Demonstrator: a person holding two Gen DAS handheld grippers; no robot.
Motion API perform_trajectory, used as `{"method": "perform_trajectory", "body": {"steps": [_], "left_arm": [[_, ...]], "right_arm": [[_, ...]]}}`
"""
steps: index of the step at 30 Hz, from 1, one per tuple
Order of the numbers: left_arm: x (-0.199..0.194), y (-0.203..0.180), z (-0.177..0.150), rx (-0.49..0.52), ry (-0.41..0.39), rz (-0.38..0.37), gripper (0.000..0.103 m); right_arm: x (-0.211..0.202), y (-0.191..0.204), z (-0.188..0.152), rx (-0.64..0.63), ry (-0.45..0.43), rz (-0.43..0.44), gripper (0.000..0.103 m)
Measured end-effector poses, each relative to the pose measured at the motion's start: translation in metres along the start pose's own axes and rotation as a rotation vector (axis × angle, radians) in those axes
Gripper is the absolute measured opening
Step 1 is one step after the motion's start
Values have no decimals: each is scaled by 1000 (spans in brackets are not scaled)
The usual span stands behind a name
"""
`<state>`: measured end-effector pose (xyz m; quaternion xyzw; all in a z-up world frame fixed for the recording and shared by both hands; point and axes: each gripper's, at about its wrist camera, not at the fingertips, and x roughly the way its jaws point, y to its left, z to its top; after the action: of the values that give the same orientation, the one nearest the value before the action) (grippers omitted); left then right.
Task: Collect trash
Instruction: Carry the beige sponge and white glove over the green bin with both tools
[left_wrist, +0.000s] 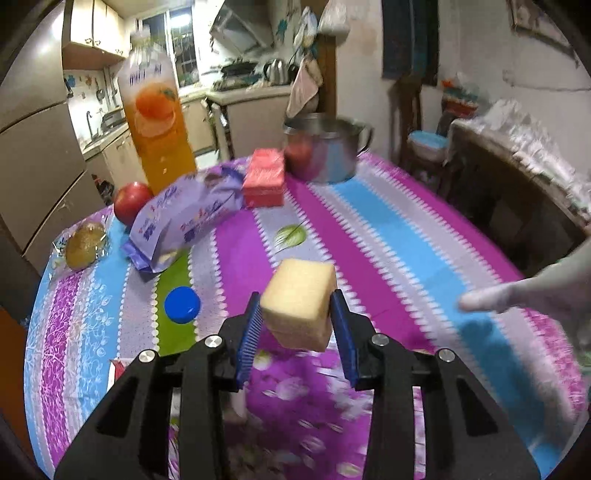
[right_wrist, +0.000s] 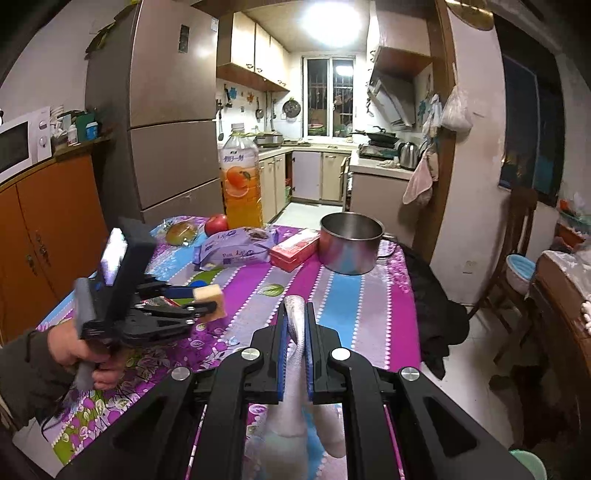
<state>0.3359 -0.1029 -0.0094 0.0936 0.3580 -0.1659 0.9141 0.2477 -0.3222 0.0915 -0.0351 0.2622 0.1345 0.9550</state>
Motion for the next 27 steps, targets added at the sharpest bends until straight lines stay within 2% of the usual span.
{"method": "perform_trajectory", "body": {"steps": [6, 12, 27], "left_arm": [[-54, -52, 7, 43, -67, -94, 36], [-86, -112, 15, 102, -105, -186, 36], [-98, -249, 20, 211, -84, -368, 36]], "right_arm": [[-38, -11, -1, 19, -22, -58, 9], [-90, -30, -6, 44, -43, -135, 9], [-219, -133, -52, 181, -11, -410, 9]]}}
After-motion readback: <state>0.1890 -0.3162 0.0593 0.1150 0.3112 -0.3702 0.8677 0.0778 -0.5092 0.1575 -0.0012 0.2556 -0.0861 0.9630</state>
